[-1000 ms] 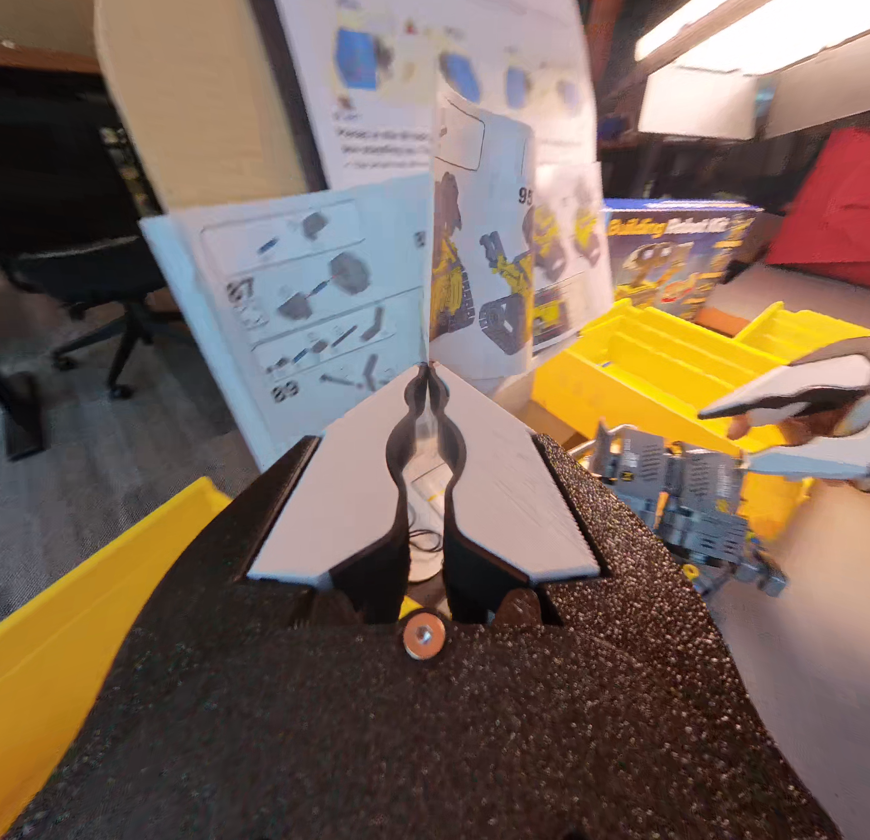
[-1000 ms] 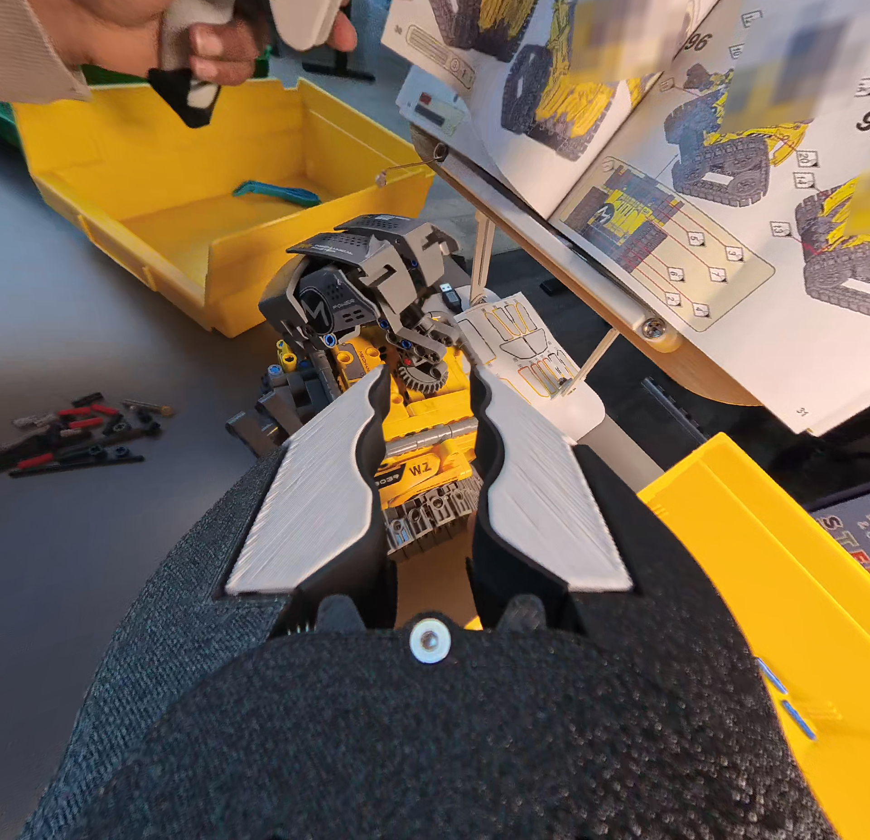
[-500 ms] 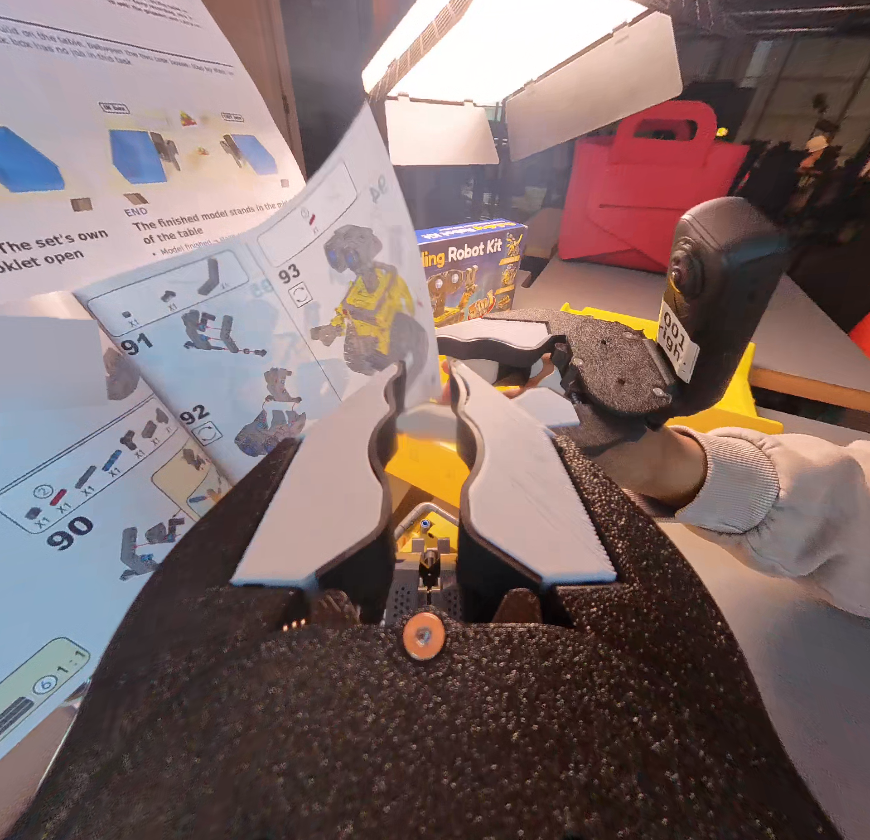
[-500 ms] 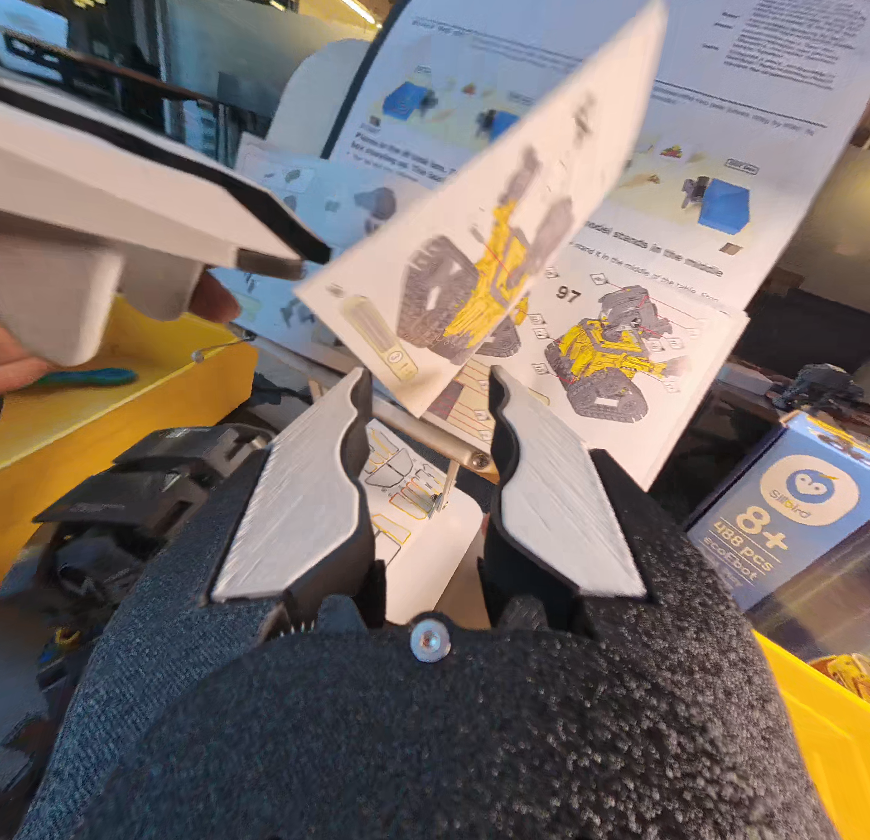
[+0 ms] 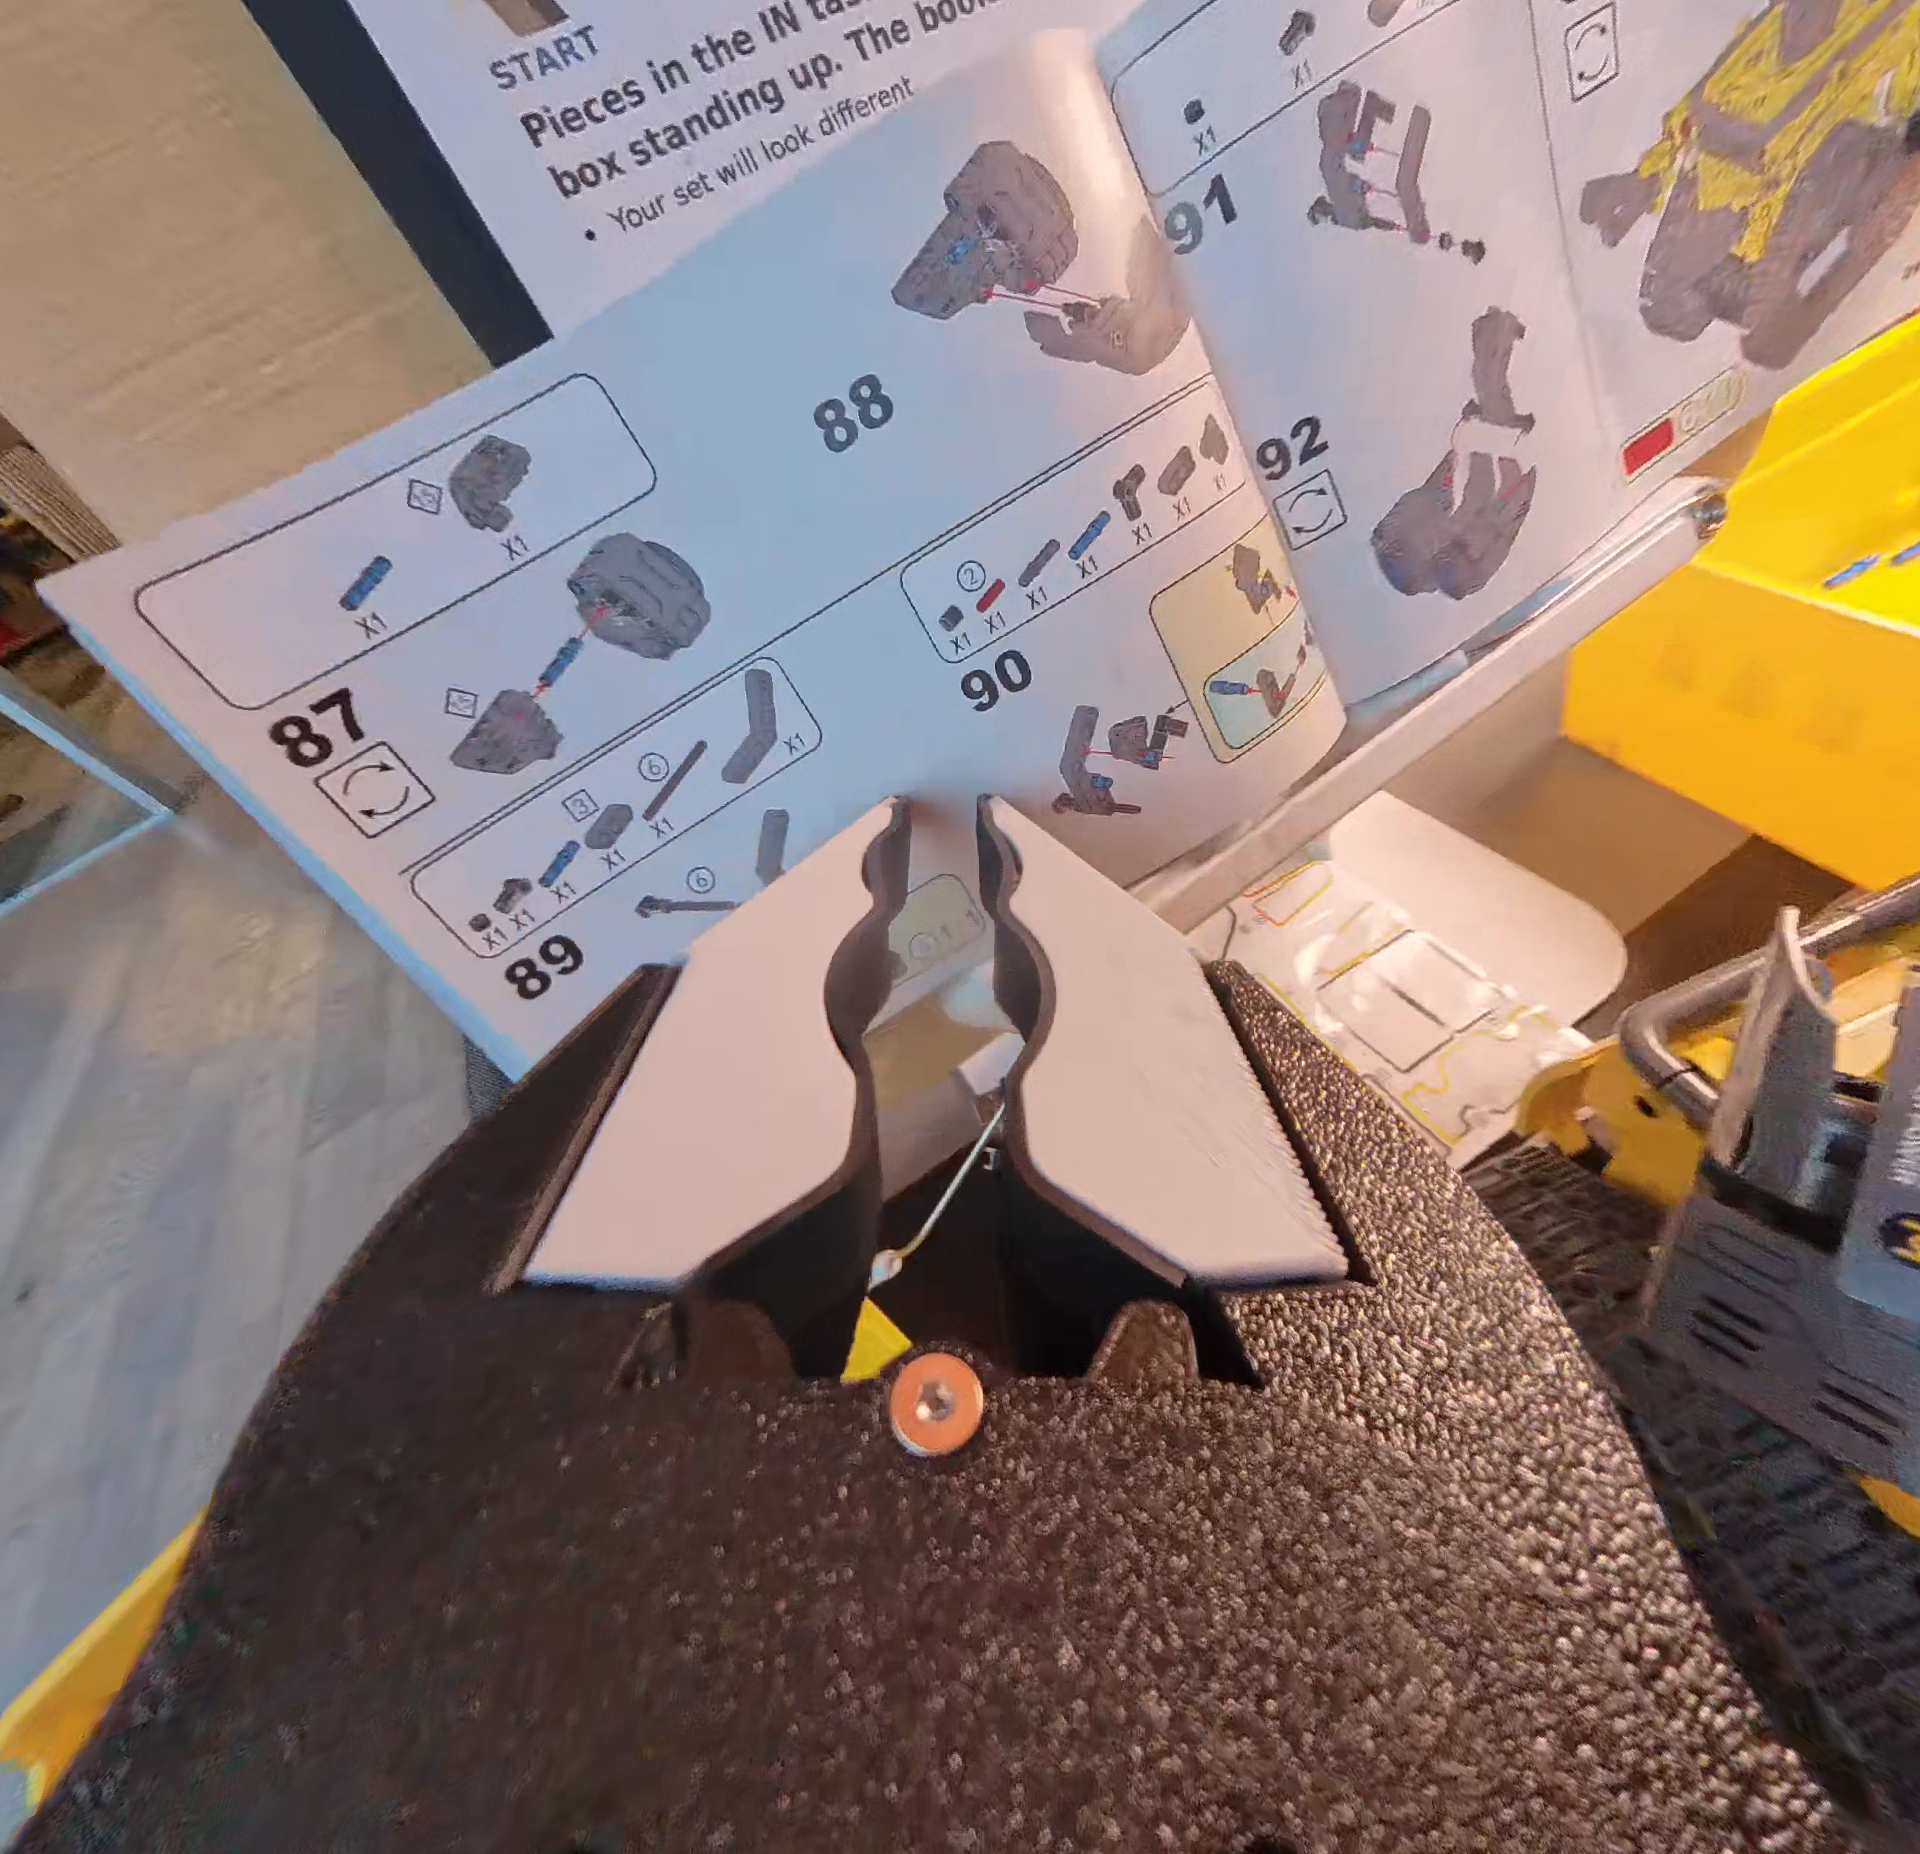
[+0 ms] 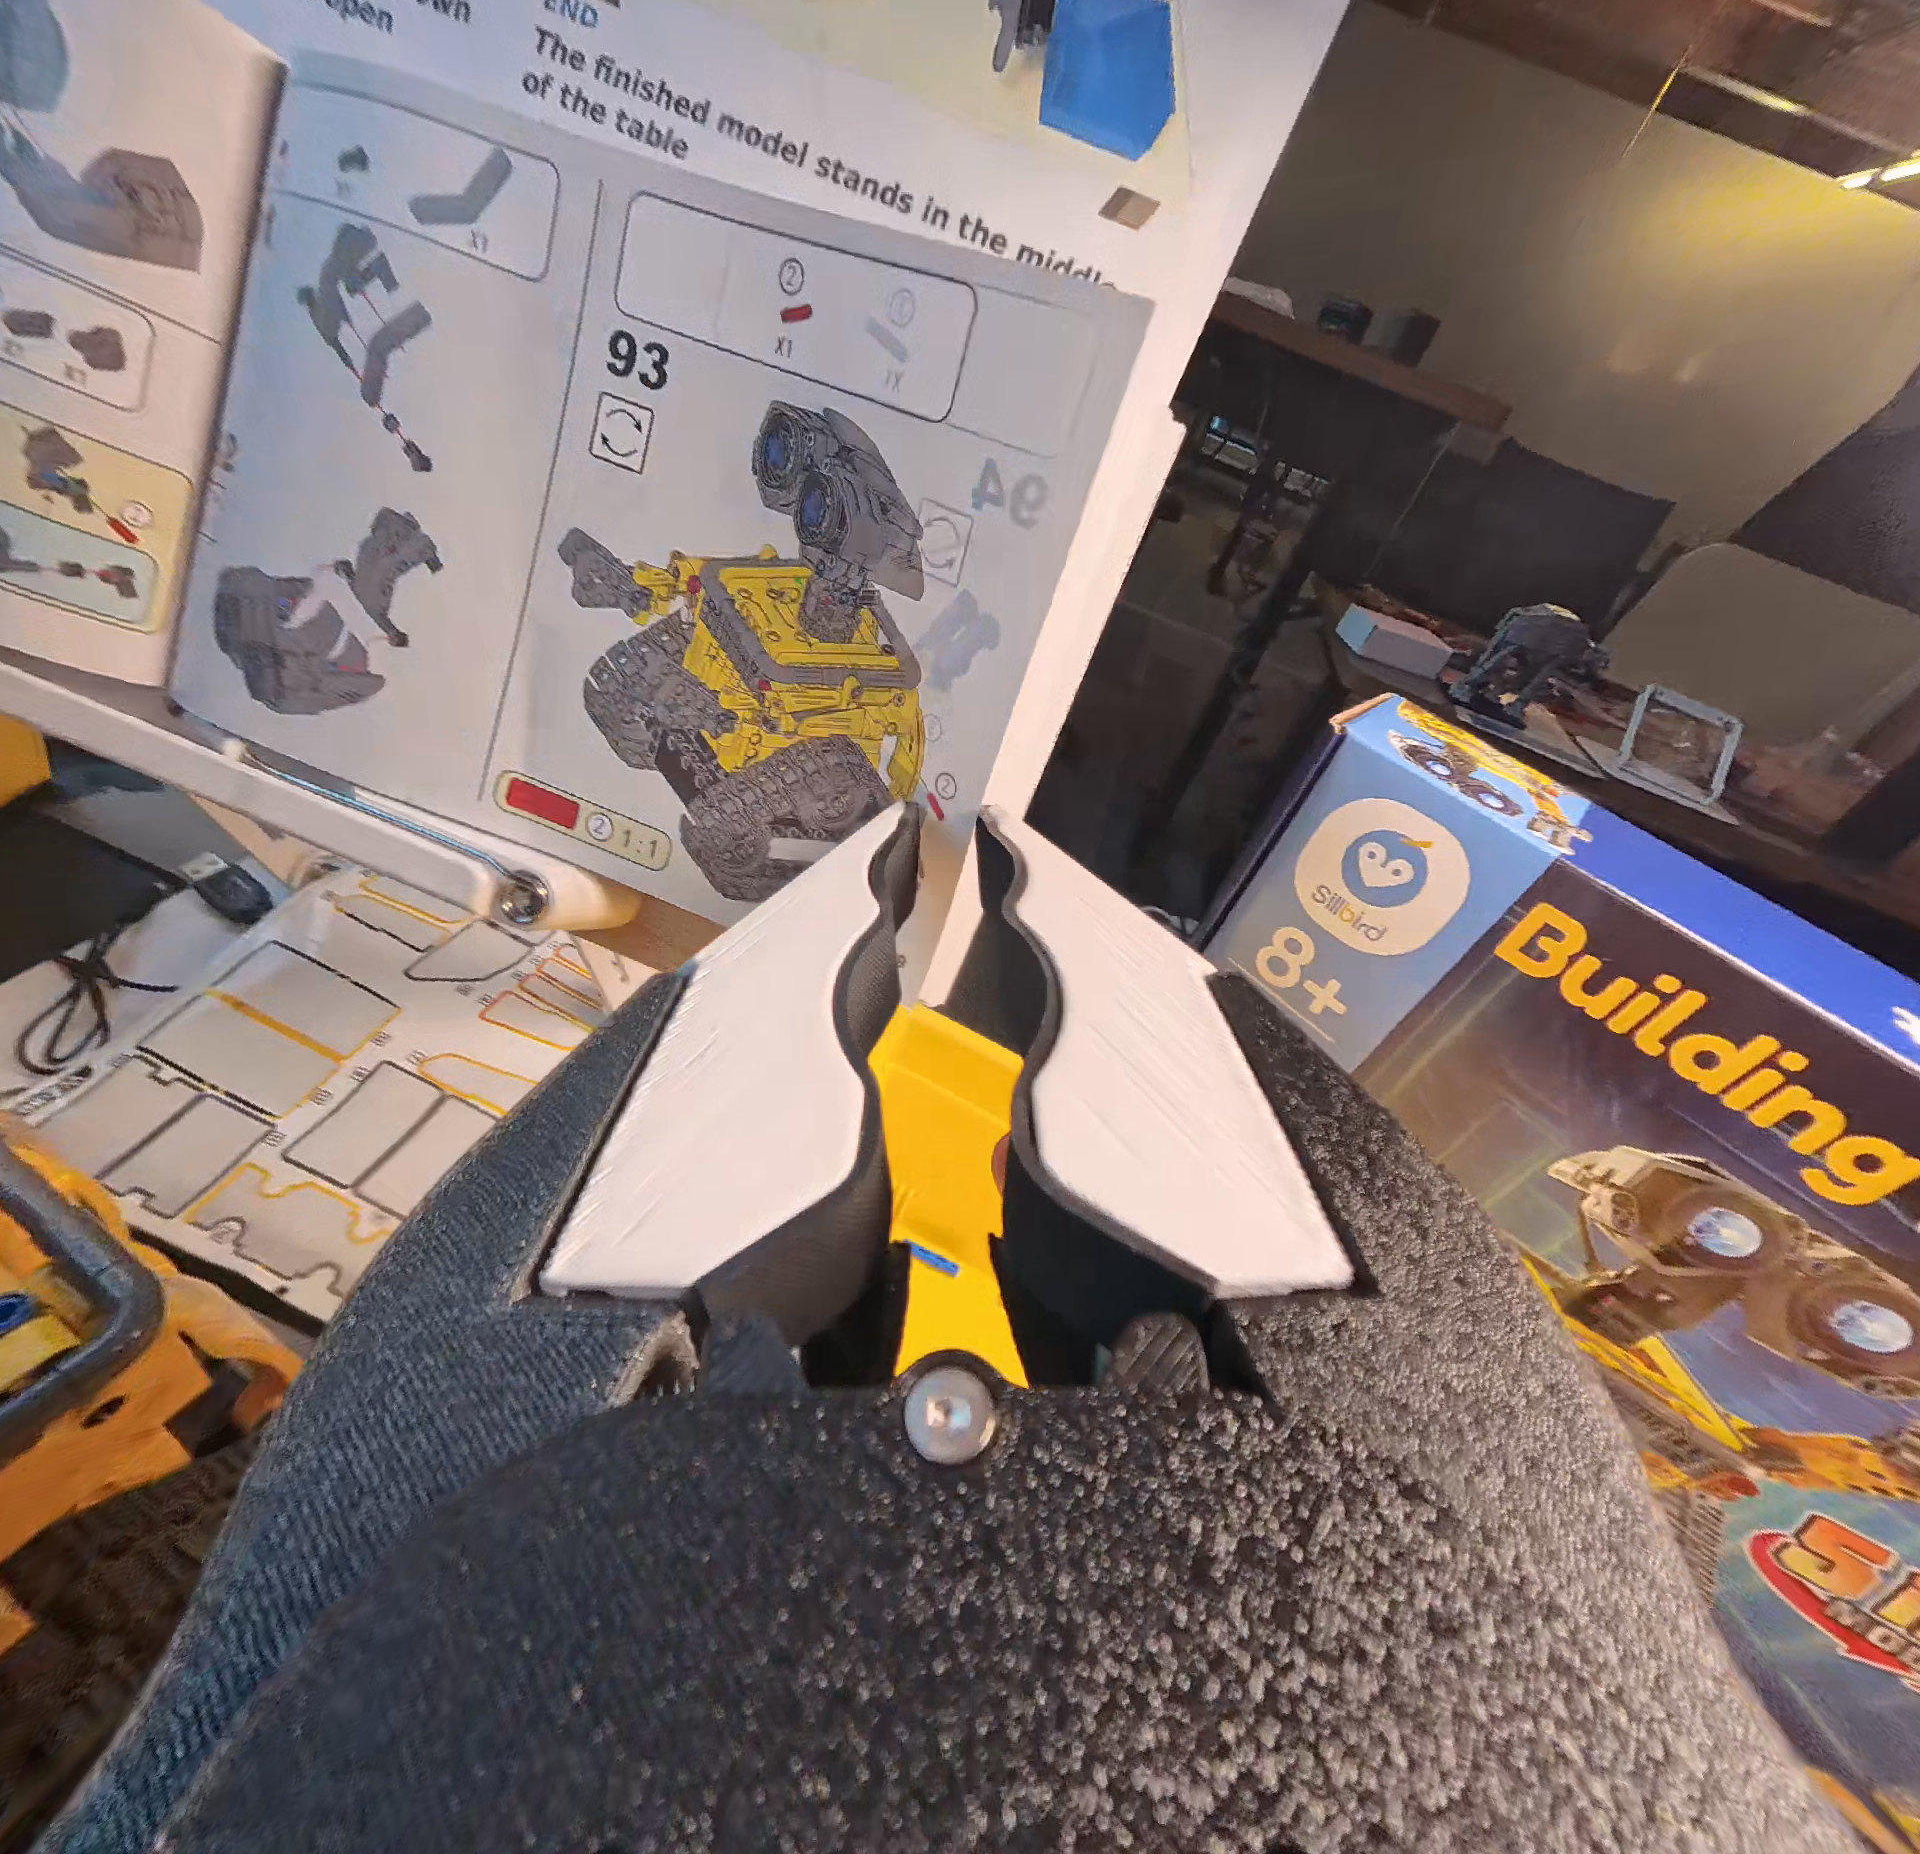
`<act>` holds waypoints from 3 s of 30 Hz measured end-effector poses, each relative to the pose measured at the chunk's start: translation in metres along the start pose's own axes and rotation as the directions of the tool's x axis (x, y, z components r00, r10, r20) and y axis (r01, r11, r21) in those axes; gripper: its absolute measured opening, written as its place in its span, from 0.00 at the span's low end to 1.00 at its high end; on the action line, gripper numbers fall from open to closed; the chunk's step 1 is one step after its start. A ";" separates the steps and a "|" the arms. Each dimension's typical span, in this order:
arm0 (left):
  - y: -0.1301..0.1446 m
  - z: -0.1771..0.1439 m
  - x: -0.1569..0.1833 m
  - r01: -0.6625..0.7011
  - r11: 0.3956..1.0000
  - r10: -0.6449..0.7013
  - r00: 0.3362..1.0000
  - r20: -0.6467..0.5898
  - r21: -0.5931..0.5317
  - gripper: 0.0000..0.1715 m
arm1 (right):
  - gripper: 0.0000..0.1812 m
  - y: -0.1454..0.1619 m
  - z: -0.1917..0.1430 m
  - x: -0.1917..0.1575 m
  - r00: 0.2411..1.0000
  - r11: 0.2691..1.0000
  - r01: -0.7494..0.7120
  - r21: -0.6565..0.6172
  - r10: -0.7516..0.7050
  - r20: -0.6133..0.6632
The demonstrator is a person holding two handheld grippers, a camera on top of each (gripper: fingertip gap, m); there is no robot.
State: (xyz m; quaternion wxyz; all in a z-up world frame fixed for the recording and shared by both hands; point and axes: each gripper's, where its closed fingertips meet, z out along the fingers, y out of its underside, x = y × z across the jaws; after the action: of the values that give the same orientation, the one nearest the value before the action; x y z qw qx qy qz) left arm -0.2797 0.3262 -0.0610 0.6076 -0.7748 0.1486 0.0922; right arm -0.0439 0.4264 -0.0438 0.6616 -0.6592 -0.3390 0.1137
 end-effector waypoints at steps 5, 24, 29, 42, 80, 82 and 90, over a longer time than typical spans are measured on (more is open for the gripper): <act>0.002 0.003 -0.006 -0.051 0.999 0.050 0.998 0.035 0.017 0.02 | 0.14 0.006 -0.006 0.026 0.995 0.999 -0.039 -0.013 0.038 -0.094; 0.017 -0.005 -0.023 0.110 0.994 -0.107 0.990 -0.088 0.025 0.00 | 0.07 0.007 0.018 -0.050 0.989 0.997 0.054 -0.053 -0.046 0.142; 0.020 -0.006 -0.027 0.067 0.997 -0.066 0.996 -0.055 0.030 0.00 | 0.08 0.014 0.014 -0.044 0.990 0.995 0.084 -0.052 -0.077 0.114; 0.020 -0.011 -0.024 0.067 0.998 -0.067 0.998 -0.017 0.019 0.00 | 0.14 0.021 0.003 -0.036 0.991 0.997 0.000 -0.080 0.011 0.134; -0.033 0.048 0.093 -0.275 0.946 0.240 0.950 -0.199 -0.170 0.00 | 0.10 -0.037 -0.020 -0.106 0.889 0.967 0.211 0.145 -0.251 0.382; -0.033 0.048 0.093 -0.238 0.953 0.195 0.956 -0.221 -0.187 0.00 | 0.11 -0.022 -0.018 -0.142 0.766 0.933 0.349 0.084 -0.336 0.548; -0.033 0.047 0.093 -0.217 0.964 0.168 0.944 -0.285 -0.154 0.00 | 0.07 -0.001 0.021 -0.160 0.527 0.778 0.628 -0.015 -0.410 0.744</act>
State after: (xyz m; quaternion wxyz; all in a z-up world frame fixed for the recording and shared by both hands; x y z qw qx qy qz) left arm -0.1794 0.3676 -0.0719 0.4961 -0.8142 0.2959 0.0584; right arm -0.1758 0.3470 -0.0926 0.3813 -0.5170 -0.7595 0.1025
